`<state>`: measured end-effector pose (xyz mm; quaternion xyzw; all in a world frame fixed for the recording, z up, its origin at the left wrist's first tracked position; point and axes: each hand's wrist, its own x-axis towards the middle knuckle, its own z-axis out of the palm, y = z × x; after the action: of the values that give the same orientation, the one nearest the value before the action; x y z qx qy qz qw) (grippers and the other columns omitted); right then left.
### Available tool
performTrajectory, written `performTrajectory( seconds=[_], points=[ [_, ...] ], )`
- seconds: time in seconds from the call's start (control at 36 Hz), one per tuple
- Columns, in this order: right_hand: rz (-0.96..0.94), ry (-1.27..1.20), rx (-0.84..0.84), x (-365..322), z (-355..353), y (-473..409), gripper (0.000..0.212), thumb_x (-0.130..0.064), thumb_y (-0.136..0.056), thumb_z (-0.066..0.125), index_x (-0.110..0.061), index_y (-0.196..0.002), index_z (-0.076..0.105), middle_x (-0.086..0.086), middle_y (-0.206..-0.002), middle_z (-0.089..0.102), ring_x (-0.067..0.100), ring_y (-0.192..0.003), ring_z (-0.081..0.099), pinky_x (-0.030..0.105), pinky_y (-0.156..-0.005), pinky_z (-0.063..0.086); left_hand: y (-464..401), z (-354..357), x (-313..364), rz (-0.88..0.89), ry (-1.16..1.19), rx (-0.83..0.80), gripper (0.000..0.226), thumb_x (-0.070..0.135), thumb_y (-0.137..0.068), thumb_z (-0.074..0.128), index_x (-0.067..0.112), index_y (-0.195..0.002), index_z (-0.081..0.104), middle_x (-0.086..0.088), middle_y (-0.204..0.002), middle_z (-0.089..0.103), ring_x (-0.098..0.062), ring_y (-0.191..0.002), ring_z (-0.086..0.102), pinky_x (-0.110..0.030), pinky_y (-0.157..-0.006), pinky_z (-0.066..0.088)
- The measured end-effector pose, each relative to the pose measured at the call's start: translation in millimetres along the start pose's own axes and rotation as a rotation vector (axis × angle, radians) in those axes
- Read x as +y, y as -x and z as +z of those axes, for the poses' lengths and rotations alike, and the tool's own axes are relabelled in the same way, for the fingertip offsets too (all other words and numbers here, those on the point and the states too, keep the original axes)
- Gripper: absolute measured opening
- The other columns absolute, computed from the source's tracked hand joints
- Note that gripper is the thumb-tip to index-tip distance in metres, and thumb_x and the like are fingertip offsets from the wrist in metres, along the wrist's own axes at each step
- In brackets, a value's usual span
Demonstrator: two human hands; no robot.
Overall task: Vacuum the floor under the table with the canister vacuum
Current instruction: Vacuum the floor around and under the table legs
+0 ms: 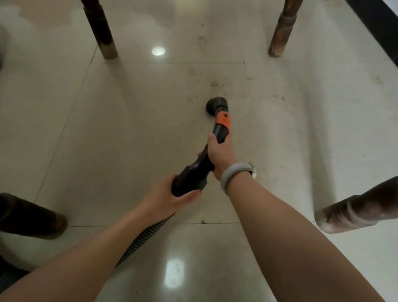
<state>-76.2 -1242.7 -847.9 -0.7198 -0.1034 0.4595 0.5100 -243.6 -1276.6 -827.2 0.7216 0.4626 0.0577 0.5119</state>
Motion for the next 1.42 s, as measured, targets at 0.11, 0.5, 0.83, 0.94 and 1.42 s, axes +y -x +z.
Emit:
performTrajectory(
  seconds=[0.11, 0.5, 0.83, 0.94, 1.42],
  points=[
    [0.001, -0.121, 0.156, -10.0, -47.9, -7.8, 0.052, -0.031, -0.094, 0.052, -0.011, -0.139, 0.035, 0.013, -0.124, 0.054, 0.039, -0.113, 0.057, 0.052, -0.096, 0.047, -23.5, 17.7, 27.3, 0.062, -0.044, -0.105, 0.033, 0.043, -0.081, 0.070, 0.024, -0.104, 0.056, 0.004, -0.085, 0.065, -0.010, -0.073, 0.060, -0.027, -0.065, 0.047],
    [0.131, -0.392, 0.260, 16.9, -153.1, 54.0, 0.045, -0.020, -0.098, 0.051, -0.008, -0.137, 0.033, 0.012, -0.102, 0.050, 0.023, -0.063, 0.057, 0.039, -0.062, 0.051, -4.8, 84.3, 39.7, 0.091, -0.109, -0.330, 0.067, 0.072, -0.055, 0.061, 0.026, -0.104, 0.058, 0.004, -0.090, 0.067, -0.015, -0.082, 0.065, -0.038, -0.077, 0.054],
    [0.295, -0.531, 0.007, 14.7, -90.0, 70.4, 0.021, -0.023, -0.094, 0.057, -0.006, -0.098, 0.044, 0.011, -0.077, 0.048, 0.025, -0.064, 0.054, 0.039, -0.065, 0.052, 56.2, 11.4, -11.0, -0.085, -0.012, -0.357, 0.048, 0.060, -0.061, 0.072, 0.035, -0.100, 0.060, 0.010, -0.081, 0.068, -0.008, -0.075, 0.064, -0.030, -0.076, 0.053],
    [0.337, -0.545, -0.013, 28.7, -87.5, 75.4, 0.018, -0.019, -0.092, 0.059, -0.007, -0.092, 0.046, 0.011, -0.075, 0.049, 0.025, -0.063, 0.053, 0.039, -0.066, 0.053, 69.3, -6.0, -21.5, -0.193, -0.137, -0.495, 0.035, 0.049, -0.075, 0.073, 0.037, -0.104, 0.056, 0.009, -0.095, 0.067, -0.010, -0.088, 0.064, -0.028, -0.080, 0.051],
    [0.384, -0.215, -0.125, 48.4, -33.8, 113.9, 0.018, -0.027, -0.098, 0.050, -0.013, -0.107, 0.042, 0.009, -0.084, 0.052, 0.024, -0.069, 0.059, 0.039, -0.064, 0.051, 76.3, 22.6, -7.3, -0.195, -0.098, -0.355, 0.022, 0.032, -0.091, 0.061, 0.011, -0.095, 0.057, -0.001, -0.065, 0.066, -0.016, -0.058, 0.063, -0.029, -0.062, 0.054]
  ],
)
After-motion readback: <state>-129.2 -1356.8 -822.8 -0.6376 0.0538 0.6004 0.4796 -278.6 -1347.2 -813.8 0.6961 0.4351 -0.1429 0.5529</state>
